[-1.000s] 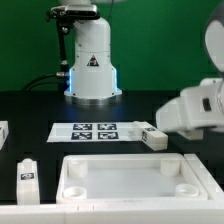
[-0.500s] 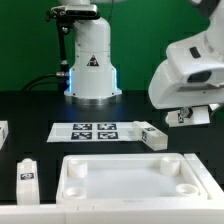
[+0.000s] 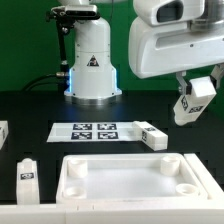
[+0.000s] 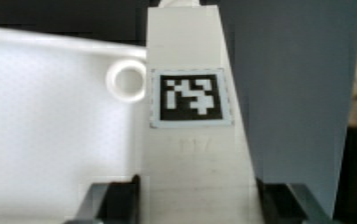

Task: Assemble desk

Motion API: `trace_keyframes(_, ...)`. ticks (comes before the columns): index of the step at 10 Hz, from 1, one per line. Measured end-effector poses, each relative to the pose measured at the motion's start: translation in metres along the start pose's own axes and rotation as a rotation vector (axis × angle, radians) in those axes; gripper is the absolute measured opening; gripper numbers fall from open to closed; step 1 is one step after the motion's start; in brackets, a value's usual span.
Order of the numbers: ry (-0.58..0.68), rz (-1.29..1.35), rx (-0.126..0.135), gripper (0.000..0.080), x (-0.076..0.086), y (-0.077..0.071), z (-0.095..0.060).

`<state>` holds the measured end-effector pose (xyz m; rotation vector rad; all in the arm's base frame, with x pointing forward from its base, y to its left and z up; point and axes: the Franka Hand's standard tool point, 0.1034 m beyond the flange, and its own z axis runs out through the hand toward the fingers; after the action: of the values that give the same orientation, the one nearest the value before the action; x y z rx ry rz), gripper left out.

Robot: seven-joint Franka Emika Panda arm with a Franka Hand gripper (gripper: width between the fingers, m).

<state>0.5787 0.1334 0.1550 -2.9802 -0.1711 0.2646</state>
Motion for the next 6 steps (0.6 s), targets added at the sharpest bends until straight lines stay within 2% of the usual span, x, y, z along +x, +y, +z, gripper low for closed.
trace_keyframes(2,0.135,-0.009,-0.008,0.0284,0.009,0.005,-0.002)
trace_keyframes(3,0.243,-0.034,-0.006,0.0284,0.028,0.013,-0.013)
trace_keyframes(4,0.363,-0.101,-0.042,0.0284,0.049,0.019,-0.033)
trace_keyframes(5,0.425,-0.154,-0.058,0.0284,0.059,0.023,-0.041)
trace_keyframes(6,0.524,-0.143,-0.07,0.0284,0.064,0.026,-0.042)
